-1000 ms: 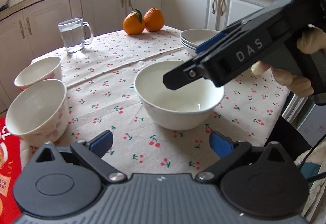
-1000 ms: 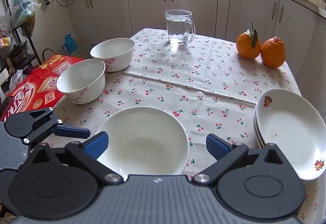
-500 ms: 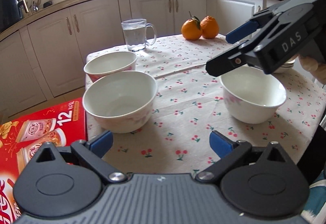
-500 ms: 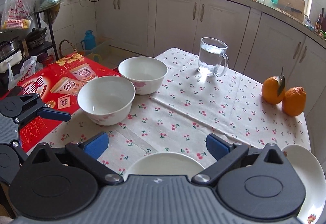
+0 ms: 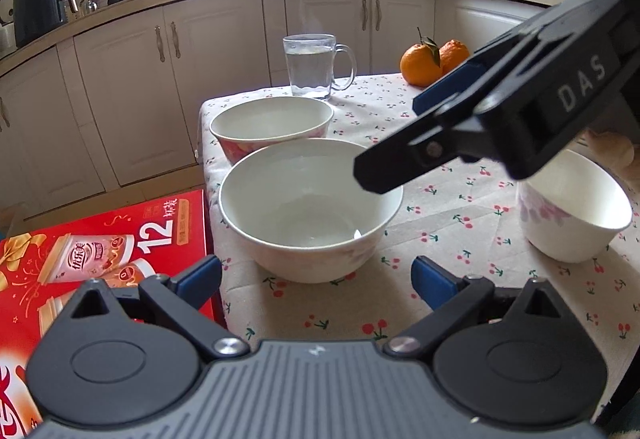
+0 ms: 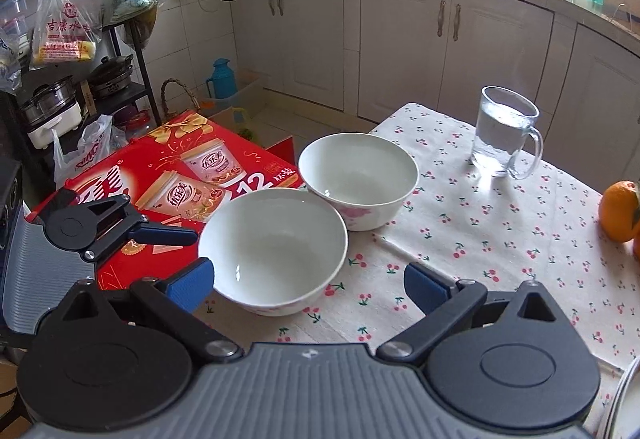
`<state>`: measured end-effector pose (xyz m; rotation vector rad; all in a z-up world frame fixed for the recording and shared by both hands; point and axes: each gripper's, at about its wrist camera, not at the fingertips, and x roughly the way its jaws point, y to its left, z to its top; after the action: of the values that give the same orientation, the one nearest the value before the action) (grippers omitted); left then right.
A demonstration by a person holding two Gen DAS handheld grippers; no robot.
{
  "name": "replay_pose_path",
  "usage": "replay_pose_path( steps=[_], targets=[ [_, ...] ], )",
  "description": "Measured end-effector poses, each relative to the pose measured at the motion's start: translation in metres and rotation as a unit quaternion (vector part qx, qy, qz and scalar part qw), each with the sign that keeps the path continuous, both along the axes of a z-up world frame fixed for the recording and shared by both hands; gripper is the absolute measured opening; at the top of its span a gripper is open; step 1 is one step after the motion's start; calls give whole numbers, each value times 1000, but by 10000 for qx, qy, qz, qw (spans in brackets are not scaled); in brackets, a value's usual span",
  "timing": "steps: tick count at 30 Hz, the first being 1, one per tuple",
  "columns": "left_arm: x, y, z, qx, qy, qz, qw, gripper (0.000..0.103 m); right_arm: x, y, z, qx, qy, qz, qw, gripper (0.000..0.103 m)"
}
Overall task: Organize plates and bowls
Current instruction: 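Move the right tool to the rim of another white bowl, then close the right tool on the bowl rim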
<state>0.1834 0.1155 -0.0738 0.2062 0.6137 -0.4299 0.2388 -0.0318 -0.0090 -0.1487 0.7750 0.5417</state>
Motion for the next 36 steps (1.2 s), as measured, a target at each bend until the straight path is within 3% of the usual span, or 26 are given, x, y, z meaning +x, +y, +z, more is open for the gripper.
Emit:
replay_pose_path(
  steps=[14,19,36],
  targets=[
    [13,-3,-3,-111,-93,-171,9997,97,47,19,-26,175,516,65,9985,85],
    [17,-2,-2,-147,-131,-160,9997,92,52,19,-29,260,660,99,9974,73],
    [16,-1,1,-188,-133,-100,9997,89,52,15,-27,479,773,56,9958,70]
  ],
)
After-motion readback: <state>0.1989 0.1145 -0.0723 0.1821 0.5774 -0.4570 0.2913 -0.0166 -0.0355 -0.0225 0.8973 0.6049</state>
